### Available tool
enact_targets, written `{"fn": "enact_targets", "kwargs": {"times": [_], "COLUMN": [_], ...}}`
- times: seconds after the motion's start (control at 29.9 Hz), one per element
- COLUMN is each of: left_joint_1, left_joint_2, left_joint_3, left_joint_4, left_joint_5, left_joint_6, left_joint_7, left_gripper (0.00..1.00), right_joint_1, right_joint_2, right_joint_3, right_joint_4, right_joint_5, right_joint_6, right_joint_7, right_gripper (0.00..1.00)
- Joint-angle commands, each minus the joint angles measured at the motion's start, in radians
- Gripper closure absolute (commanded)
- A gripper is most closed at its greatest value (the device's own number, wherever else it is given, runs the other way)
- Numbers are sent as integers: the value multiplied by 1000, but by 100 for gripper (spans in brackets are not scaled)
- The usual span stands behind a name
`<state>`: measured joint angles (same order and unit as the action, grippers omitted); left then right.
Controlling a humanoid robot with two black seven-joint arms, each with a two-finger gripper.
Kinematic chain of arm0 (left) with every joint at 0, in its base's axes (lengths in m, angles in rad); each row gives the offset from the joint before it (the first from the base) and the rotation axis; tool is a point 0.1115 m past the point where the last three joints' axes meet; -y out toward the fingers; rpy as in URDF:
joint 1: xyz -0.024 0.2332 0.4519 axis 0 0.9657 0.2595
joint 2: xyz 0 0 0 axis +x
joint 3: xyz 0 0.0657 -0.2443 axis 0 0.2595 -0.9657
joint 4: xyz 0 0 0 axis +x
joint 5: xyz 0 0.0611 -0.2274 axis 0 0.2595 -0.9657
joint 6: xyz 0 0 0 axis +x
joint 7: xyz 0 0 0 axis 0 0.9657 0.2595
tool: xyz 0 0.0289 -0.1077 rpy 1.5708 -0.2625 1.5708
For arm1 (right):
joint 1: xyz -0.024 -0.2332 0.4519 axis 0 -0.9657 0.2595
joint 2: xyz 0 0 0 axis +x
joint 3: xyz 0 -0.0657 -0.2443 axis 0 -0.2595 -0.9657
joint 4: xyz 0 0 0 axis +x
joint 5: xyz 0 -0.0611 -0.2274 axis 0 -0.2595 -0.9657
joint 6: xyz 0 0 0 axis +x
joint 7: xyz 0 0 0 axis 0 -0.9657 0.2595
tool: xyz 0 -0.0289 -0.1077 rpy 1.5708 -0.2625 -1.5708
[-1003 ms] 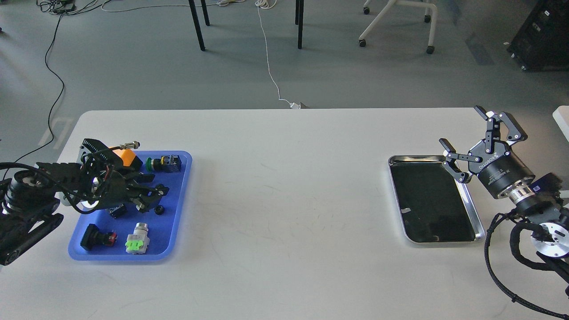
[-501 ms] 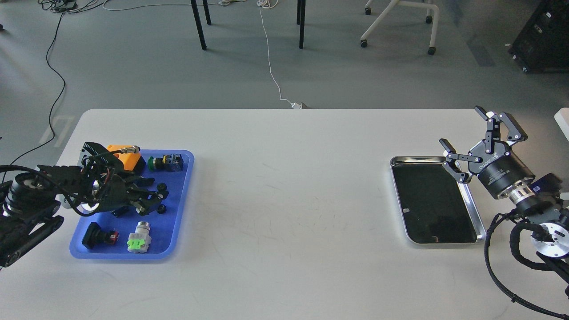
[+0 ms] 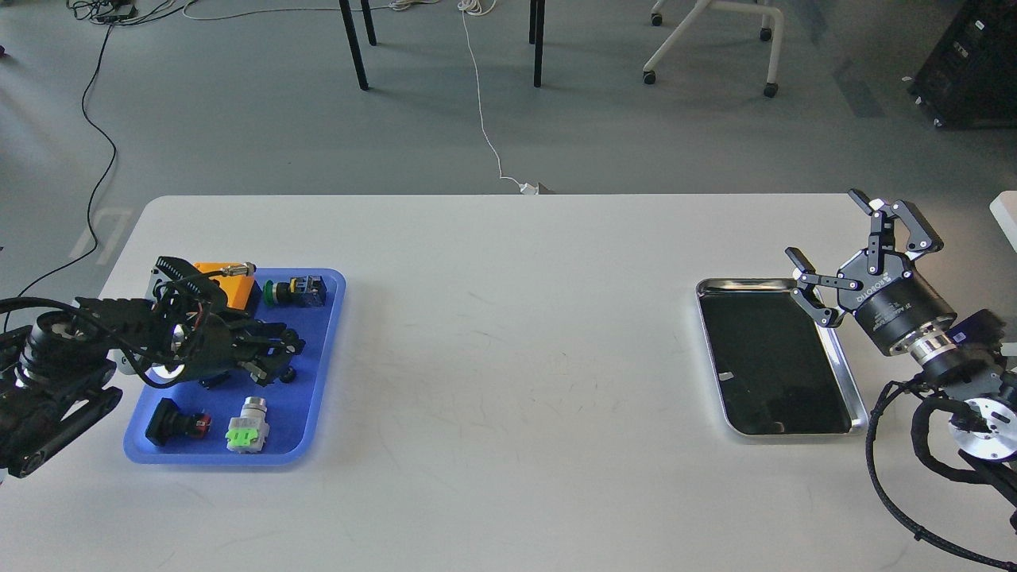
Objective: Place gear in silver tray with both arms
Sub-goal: 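Close the left gripper on the small black gear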
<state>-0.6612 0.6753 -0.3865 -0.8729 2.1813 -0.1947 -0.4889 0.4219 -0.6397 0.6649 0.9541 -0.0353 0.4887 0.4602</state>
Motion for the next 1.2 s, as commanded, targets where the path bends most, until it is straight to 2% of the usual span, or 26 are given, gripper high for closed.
{"fn": "enact_targets", "kwargs": {"times": [0.0, 0.17, 0.47, 0.7, 0.87, 1.17], "left_joint_1": [-1, -1, -9, -34, -55, -144], "left_joint_2": [1, 6, 13, 50, 58, 109], "left_joint_3": [11, 26, 23, 20, 18, 18], "left_joint_4": [0, 0, -21, -101, -117, -297], "left_joint_5": [0, 0, 0, 0, 0, 0], "left_joint_6": [-2, 0, -2, -6, -5, -26], "left_joint_7": [0, 0, 0, 0, 0, 0], "left_gripper": [74, 84, 85, 85, 85, 85], "right_joint_1": [0, 0, 0, 0, 0, 0], "right_joint_2": [0, 0, 0, 0, 0, -6], "right_joint_3": [-1, 1, 1, 2, 2, 2], "right_joint_4": [0, 0, 0, 0, 0, 2], "right_joint_5": [0, 0, 0, 0, 0, 0], "right_joint_6": [0, 0, 0, 0, 0, 0], "right_joint_7": [0, 0, 0, 0, 0, 2], "right_gripper": [0, 0, 0, 0, 0, 0]}}
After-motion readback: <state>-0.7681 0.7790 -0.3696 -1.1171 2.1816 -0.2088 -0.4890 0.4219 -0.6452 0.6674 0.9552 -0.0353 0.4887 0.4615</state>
